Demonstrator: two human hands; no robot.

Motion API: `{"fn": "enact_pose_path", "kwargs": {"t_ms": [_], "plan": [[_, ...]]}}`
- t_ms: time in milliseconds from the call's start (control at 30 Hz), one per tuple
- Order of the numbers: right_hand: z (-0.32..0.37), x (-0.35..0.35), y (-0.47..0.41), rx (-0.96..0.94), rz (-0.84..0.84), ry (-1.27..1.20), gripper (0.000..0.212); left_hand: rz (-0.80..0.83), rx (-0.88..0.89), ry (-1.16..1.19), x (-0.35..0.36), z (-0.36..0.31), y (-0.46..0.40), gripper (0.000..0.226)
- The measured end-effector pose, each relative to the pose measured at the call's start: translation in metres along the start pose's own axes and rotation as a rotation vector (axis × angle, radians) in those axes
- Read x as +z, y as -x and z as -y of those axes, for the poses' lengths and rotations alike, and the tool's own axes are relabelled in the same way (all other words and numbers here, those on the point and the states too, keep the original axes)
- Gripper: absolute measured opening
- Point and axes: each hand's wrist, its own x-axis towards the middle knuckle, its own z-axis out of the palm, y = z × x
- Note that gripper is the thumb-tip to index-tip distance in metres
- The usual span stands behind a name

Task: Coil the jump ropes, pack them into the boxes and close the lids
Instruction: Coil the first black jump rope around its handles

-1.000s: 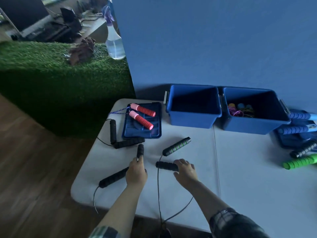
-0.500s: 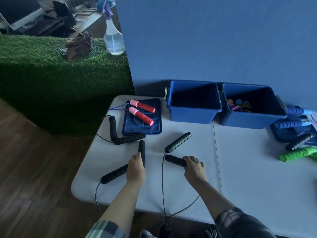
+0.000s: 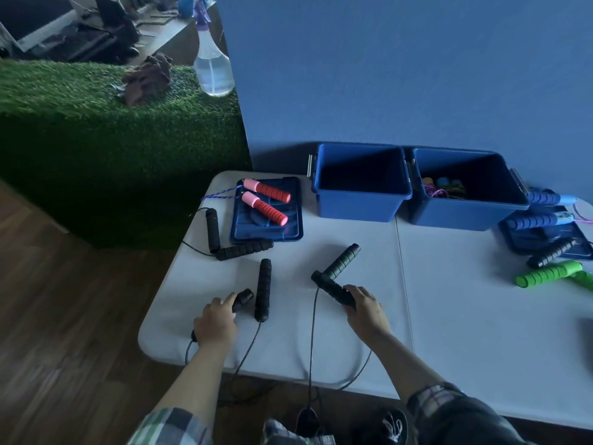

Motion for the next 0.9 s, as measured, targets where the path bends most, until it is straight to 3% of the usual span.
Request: {"fn": "enact_pose_path", "kwargs": {"t_ms": [300, 767, 900], "plan": [[0.001, 0.004, 0.009, -0.027, 0.055, -0.019, 0.039, 0.064, -0.027, 0.336, 0.003, -0.003, 0.020, 0.041], [-0.006, 0.006, 0.015, -0.055, 0.051, 0.084, 0.038, 0.064, -0.115, 0.468, 0.008, -0.016, 0.035, 0.058], [-0.005, 0.007, 0.015, -0.039, 0.045, 0.110, 0.038, 0.099, -0.146, 0.552, 0.009, -0.018, 0.036, 0.054]]}}
